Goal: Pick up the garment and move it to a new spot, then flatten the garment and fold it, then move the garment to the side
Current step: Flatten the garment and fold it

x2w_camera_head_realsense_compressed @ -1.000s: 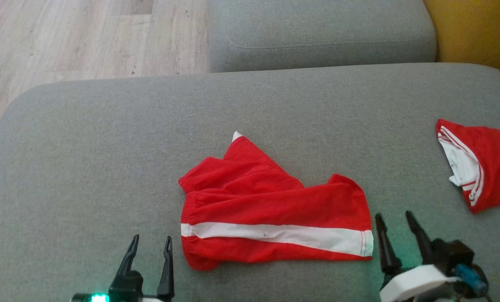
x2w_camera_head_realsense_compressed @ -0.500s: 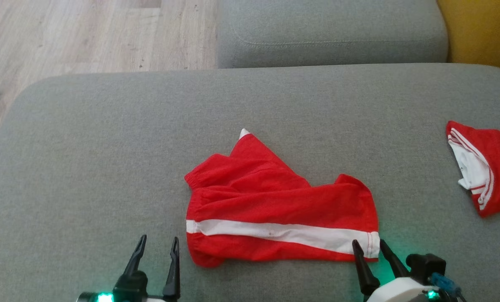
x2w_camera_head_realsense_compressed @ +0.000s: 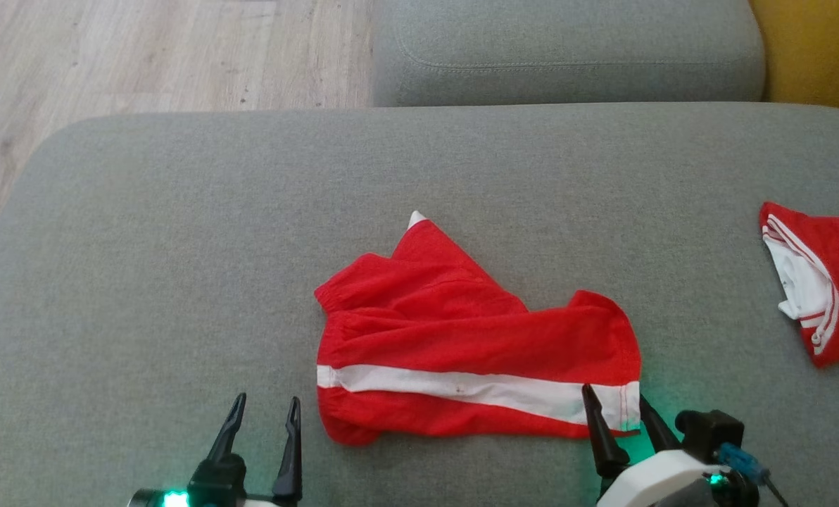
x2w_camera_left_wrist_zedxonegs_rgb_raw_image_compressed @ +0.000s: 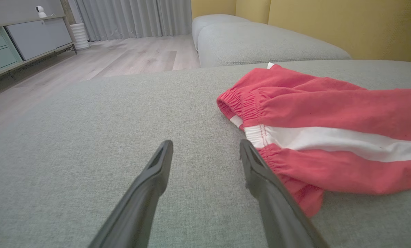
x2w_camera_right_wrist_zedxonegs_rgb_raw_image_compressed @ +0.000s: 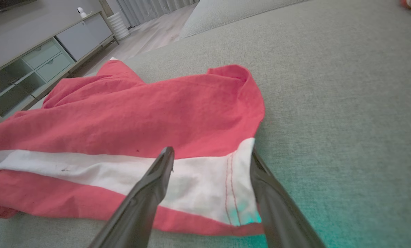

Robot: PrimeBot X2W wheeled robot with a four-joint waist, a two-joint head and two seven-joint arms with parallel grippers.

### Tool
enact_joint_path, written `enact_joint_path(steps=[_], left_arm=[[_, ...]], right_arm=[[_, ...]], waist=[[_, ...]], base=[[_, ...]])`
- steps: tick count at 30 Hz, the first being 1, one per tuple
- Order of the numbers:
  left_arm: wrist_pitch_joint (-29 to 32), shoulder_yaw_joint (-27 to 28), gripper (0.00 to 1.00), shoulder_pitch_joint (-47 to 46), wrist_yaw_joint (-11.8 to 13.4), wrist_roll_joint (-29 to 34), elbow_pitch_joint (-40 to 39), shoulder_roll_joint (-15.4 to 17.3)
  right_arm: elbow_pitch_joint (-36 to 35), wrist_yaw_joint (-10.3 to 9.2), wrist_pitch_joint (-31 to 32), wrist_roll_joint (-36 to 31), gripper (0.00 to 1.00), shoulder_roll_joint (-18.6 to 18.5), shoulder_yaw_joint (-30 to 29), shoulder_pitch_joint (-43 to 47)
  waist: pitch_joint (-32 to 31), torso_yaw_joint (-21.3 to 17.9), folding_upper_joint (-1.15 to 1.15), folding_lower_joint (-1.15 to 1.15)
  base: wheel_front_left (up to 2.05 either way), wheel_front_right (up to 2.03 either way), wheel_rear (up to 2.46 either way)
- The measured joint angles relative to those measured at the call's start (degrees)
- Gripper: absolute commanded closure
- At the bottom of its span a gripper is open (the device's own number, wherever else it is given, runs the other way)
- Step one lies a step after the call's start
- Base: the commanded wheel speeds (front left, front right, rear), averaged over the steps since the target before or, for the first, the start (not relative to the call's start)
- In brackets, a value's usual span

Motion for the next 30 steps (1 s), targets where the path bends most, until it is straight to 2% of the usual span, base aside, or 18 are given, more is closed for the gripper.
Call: enact_joint_path(steps=[7, 15, 16, 17, 18, 19, 24, 30], left_arm=[[0.0, -0.11, 0.0, -0.02, -0.01, -0.68, 0.03, -0.07], [0.0, -0.58, 0.0, -0.05, -0.01, -1.55, 0.2, -0.1], [0.0, -0.62, 0.0, -0.05, -0.01, -1.55, 0.2, -0.1], [0.0, -0.64, 0.0, -0.05, -0.01, -1.55, 0.2, -0.11], [0.0, -0.64, 0.0, -0.07, -0.01, -1.55, 0.2, -0.11], [0.0, -0.65, 0.0, -0.09, -0.01, -1.55, 0.2, -0.11], [0.0, -0.8, 0.0, -0.12, -0.37, -2.76, -0.21, -0.11], [0.0, -3.04, 0.0, -0.63, -5.58, -10.11, -1.18, -0.12]], right_arm=[[-0.18, 0.0, 0.0, -0.66, 0.0, 0.01, 1.94, 0.04], [3.63, 0.0, -0.01, 0.73, 0.0, -0.01, 2.36, -0.32], [3.71, 0.0, -0.01, 1.12, 0.1, -0.01, 2.36, -0.58], [3.72, 0.0, 0.0, 1.36, 0.36, -0.01, 2.36, -0.92], [3.75, 0.0, 0.0, 1.42, 0.72, -0.01, 2.35, -1.35], [3.74, 0.0, 0.0, 1.56, 1.0, -0.01, 2.37, -1.69], [3.66, 0.0, 0.0, 1.59, 1.0, 0.0, 1.32, -2.16], [2.4, 0.0, 0.0, 0.43, 1.0, -0.51, -3.11, -2.16]], waist=[[0.13, -0.14, 0.0, 0.0], [0.47, 0.38, 0.0, 0.0], [0.55, 0.47, 0.0, 0.0], [0.62, 0.54, 0.0, 0.0], [0.68, 0.59, 0.0, 0.0], [0.78, 0.61, 0.0, 0.0], [1.08, 0.47, 0.0, 0.0], [1.34, -0.41, 0.0, 0.0]], base=[[0.0, 0.0, 0.0], [0.0, 0.0, 0.0], [0.0, 0.0, 0.0], [0.0, 0.0, 0.0], [0.0, 0.0, 0.0], [0.0, 0.0, 0.0], [0.0, 0.0, 0.0], [0.0, 0.0, 0.0]])
